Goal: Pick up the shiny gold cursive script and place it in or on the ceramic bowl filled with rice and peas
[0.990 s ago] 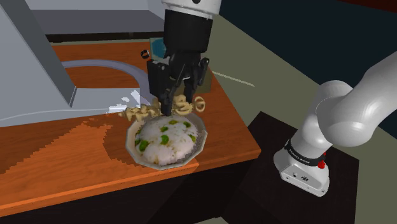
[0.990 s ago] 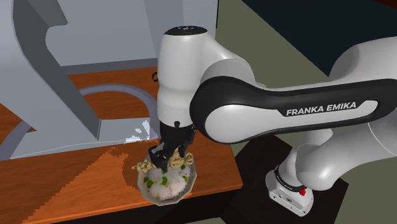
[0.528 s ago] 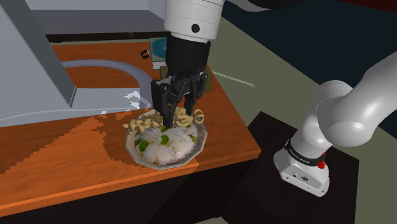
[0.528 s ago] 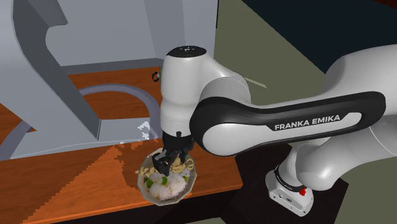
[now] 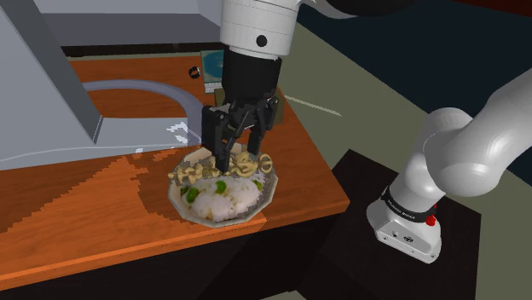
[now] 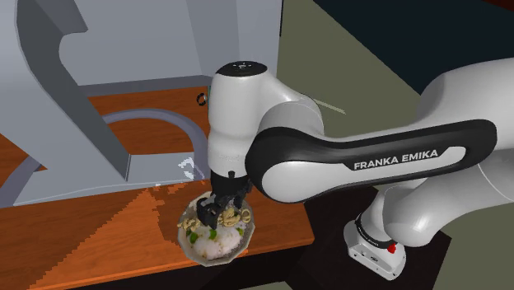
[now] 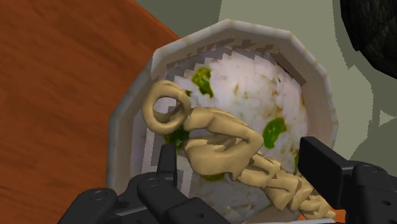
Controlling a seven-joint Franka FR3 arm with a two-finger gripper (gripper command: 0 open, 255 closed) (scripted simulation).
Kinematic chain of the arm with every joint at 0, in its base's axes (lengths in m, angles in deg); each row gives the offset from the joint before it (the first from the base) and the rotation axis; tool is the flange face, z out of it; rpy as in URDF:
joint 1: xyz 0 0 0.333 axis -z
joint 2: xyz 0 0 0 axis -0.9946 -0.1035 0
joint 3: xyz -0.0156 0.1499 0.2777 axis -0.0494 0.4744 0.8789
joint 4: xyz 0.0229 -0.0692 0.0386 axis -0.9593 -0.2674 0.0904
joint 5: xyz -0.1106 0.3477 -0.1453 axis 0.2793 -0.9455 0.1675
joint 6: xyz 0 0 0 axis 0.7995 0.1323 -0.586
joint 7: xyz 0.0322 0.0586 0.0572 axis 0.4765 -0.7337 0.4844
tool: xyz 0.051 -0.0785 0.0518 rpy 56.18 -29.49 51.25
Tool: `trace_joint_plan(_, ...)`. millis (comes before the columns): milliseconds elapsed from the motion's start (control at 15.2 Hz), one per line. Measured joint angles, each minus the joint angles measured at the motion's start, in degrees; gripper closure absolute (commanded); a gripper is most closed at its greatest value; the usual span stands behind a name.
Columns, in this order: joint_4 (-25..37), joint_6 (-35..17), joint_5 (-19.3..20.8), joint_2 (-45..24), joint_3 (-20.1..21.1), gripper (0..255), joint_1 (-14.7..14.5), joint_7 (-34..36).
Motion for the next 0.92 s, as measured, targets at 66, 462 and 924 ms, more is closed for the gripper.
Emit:
trace_joint_plan(66, 0.00, 0.00, 0.00, 0.00, 0.00, 0, 0.00, 0.00)
trace_joint_plan(462, 1.65, 2.13, 0.29, 0.41, -0.73, 0, 0.23, -0.04)
trace_joint_plan(924, 5.64, 7.24, 0.88, 1.32, -2.19, 0, 0.59, 0.21)
